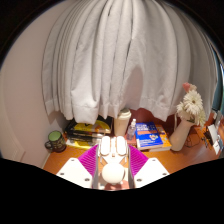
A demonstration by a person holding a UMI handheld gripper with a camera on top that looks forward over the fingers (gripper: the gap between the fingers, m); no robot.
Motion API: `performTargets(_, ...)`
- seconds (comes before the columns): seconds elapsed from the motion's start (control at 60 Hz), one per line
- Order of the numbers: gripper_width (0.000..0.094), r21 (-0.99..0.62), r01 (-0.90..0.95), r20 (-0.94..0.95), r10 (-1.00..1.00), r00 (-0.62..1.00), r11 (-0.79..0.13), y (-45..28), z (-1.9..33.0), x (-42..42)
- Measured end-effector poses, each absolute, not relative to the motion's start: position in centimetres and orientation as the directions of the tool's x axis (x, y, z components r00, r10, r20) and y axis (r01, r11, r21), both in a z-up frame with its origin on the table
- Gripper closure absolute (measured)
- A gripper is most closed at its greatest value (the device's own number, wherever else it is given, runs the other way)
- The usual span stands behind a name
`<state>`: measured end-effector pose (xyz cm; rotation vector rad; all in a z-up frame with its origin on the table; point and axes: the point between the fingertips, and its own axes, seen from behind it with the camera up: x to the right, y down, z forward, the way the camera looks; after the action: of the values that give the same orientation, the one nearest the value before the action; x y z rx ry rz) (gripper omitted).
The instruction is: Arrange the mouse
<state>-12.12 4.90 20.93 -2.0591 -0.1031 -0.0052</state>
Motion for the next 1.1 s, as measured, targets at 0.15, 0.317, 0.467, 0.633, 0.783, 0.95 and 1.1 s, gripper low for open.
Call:
performTargets(0.15, 0.0518, -0.812, 0.038, 0.007, 0.055, 0.998, -0.583, 4.0, 12.2, -7.7)
performTargets(0.317, 0.0518, -0.724, 0.026, -0.025, 0.064, 0.998, -0.69, 2.6, 2.8, -7.1)
performTargets(0.467, 0.0519, -0.68, 0.014, -0.035, 0.051, 0.998, -0.733, 1.1, -1.4, -7.4)
performTargets(0.633, 0.0444, -0.711, 0.035, -0.011, 0.06, 0.998, -0.702, 1.3, -1.3, -7.4)
performTargets(0.783, 0.0287, -0.708, 0.045, 0.029, 0.034, 0.999, -0.705, 1.4, -1.4, -6.8)
performTargets(0.95, 0.0072, -0.689, 0.031, 0.029, 0.016, 0.999, -0.724, 0.6, 0.0, -6.2)
performTargets(1.1, 0.0075, -0.725, 0.075, 0.083, 0.022, 0.996, -0.685, -1.4, 5.9, -6.1)
